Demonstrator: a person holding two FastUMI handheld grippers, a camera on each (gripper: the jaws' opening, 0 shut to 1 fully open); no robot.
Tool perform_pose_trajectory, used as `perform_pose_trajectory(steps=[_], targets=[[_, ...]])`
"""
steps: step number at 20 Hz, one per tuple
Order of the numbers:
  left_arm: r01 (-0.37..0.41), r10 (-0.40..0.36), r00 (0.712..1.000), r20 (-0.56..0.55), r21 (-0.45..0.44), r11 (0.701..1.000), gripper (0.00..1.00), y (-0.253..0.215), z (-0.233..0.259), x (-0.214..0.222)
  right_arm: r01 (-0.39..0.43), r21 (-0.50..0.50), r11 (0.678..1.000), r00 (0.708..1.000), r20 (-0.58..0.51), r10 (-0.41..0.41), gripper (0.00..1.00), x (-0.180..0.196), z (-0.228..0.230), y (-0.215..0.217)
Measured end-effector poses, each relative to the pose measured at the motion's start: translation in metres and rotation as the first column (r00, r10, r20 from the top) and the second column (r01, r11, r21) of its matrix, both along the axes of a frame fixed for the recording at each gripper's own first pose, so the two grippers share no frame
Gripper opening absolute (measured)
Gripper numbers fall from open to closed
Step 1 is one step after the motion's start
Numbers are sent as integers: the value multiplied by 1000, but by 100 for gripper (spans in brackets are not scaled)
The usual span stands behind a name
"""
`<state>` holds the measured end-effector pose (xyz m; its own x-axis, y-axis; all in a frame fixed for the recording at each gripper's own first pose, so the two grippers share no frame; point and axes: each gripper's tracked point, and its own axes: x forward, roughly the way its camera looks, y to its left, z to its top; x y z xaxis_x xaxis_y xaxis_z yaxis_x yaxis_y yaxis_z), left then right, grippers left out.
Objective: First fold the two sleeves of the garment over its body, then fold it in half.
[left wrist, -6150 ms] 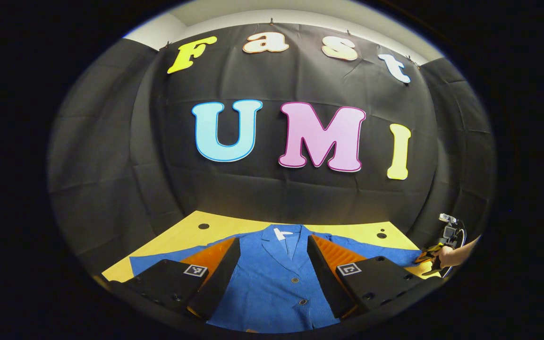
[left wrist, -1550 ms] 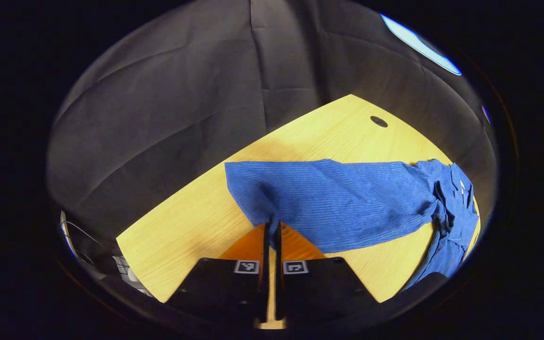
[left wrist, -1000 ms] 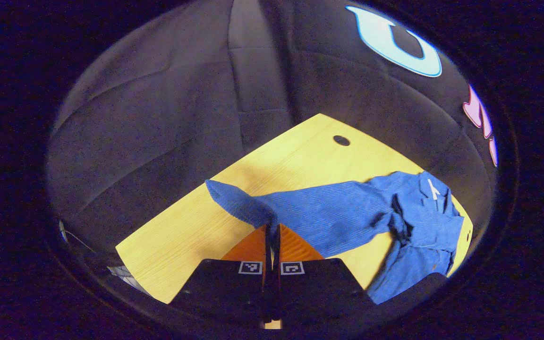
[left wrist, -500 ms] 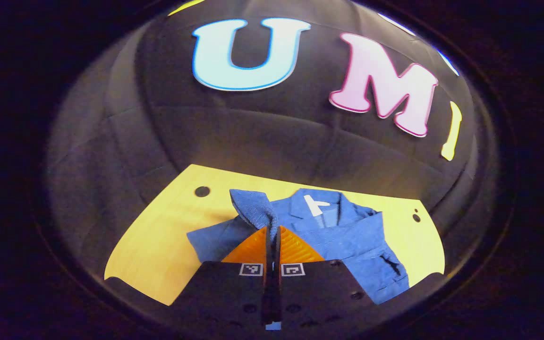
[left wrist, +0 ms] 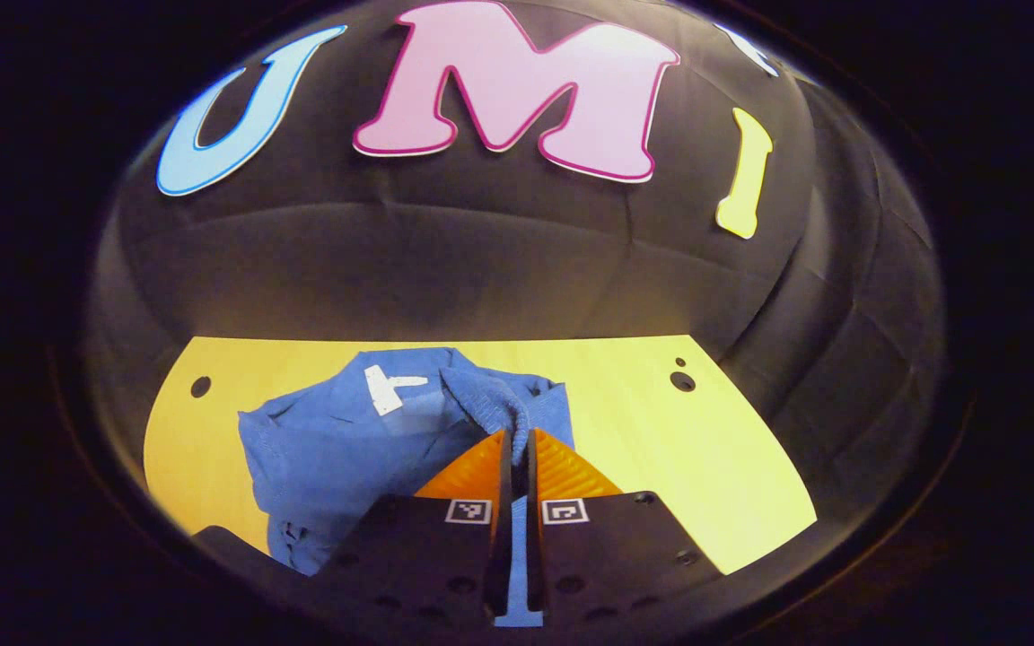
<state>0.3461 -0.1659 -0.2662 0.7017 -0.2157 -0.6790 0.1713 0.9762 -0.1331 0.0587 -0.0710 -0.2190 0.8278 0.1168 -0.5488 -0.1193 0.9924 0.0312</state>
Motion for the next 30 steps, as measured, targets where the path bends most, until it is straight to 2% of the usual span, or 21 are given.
perform_pose_trajectory(steps=[1,2,5,6,8,11,14,18,23,24,27,28,30], targets=[[18,-18,1000,-7,-2,1000,9,-12,-6,5,23,0,1000,1000,-10,-23,98,-3,-3,-8],[38,-38,999,-10,-4,999,24,-21,-11,8,44,3,999,999,-20,-44,98,-4,-6,-14],[43,-44,999,14,15,999,88,-30,-15,19,96,8,995,995,-40,-95,98,-9,-13,-29],[38,-39,999,22,9,999,83,-28,-13,17,105,13,994,993,-61,-104,98,-10,-18,-31],[28,-28,999,43,6,1000,85,-16,-3,5,124,31,992,987,-106,-120,98,-13,-28,-30],[-3,-1,999,45,71,997,85,25,6,-34,111,15,994,985,-134,-108,98,-15,-40,-24],[-41,40,999,11,97,994,83,72,9,-99,87,-4,996,983,-164,-86,98,-17,-55,-22],[-118,132,986,-101,138,983,85,132,-9,-201,117,8,993,960,-256,-111,98,-20,-89,-29],[-177,231,925,-301,197,964,85,189,-54,-321,124,-47,991,915,-381,-132,98,-37,-130,-43],[-183,242,914,-325,200,963,85,193,-60,-335,122,-46,992,907,-401,-130,98,-42,-136,-44],[-208,276,872,-404,206,956,83,205,-79,-378,124,-12,992,854,-509,-112,99,-60,-162,-34],[-208,281,862,-422,212,955,85,207,-83,-387,130,-11,991,839,-532,-116,99,-64,-170,-33],[-208,287,841,-459,214,954,86,208,-90,-405,135,-15,991,822,-557,-120,99,-69,-179,-31]])
